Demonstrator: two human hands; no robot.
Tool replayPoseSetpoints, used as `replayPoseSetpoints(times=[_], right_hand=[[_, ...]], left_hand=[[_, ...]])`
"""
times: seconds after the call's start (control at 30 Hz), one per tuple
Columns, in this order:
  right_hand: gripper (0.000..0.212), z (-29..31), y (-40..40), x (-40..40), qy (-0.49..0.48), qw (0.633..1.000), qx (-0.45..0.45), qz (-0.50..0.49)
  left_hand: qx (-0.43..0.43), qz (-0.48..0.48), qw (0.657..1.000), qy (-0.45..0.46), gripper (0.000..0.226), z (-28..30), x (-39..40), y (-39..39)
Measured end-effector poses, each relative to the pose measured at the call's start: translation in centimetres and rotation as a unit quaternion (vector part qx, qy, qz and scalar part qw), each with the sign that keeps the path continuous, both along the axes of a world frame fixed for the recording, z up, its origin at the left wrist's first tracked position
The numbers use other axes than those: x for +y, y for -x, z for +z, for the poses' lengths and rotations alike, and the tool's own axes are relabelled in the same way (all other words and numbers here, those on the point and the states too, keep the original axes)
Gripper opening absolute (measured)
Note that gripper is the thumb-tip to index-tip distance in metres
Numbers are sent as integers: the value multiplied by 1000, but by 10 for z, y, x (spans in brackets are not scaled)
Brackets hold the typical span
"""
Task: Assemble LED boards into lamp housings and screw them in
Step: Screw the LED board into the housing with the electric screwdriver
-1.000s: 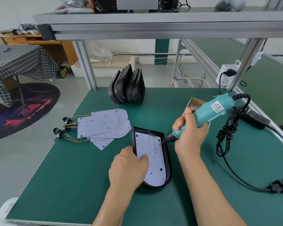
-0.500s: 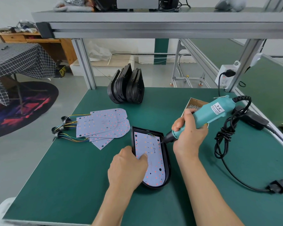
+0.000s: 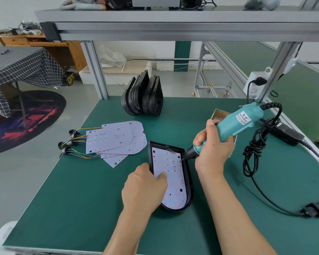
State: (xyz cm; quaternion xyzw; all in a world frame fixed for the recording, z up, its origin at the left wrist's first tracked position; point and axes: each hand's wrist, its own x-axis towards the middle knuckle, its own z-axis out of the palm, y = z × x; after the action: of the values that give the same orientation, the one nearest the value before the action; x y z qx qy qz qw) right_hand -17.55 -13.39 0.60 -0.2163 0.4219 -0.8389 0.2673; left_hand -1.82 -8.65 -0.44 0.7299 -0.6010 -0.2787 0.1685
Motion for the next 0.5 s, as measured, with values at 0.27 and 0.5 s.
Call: replayPoseSetpoints(times=[0.27, 0.5], right_hand=[[15, 0, -1, 1, 3, 1000, 13, 7], [12, 0, -1, 1, 1, 1000, 10, 13]], left_hand=[[0, -2, 1000, -2, 31, 0, 0, 0], [6, 1, 1000, -1, 31, 0, 0, 0]])
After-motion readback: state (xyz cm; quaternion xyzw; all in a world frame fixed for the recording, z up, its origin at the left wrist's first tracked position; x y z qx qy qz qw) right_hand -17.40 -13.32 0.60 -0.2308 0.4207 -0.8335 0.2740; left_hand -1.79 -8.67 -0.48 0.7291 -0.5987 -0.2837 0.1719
